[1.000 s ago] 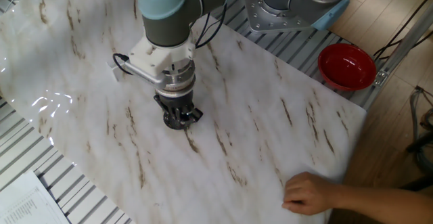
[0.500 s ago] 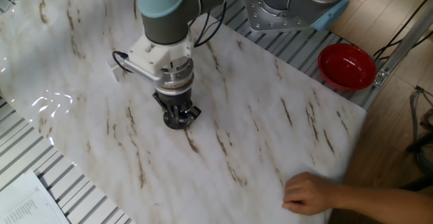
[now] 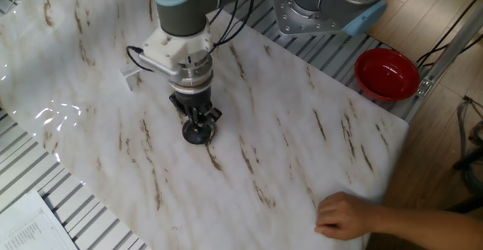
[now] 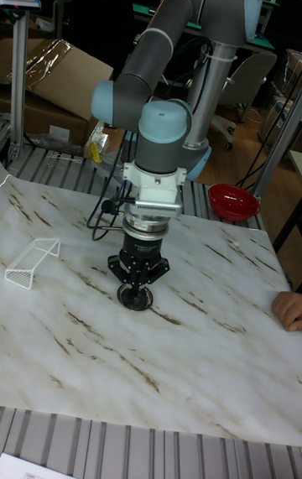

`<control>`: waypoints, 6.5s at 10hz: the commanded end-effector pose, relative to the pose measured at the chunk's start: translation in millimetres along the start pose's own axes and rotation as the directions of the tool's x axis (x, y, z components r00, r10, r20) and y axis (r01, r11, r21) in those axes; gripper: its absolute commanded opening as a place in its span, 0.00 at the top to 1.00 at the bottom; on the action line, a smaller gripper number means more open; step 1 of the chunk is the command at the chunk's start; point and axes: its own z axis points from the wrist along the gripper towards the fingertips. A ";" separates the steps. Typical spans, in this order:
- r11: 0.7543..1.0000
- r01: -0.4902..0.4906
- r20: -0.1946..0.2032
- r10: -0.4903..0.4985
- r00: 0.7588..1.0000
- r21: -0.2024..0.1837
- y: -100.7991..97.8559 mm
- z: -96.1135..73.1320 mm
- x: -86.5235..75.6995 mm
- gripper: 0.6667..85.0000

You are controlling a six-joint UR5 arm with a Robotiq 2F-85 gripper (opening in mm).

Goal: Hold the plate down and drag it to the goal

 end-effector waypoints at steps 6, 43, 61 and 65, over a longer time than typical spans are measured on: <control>0.995 0.097 0.014 -0.097 0.995 0.013 -47.9 -11.9 17.8 0.99; 0.999 0.002 0.075 0.002 0.997 -0.046 -37.7 -4.9 -0.4 0.99; 0.975 0.220 0.058 -0.221 0.974 0.031 -122.8 -26.4 44.3 0.99; 0.962 0.270 0.078 -0.272 0.959 0.035 -137.5 -21.9 43.8 0.99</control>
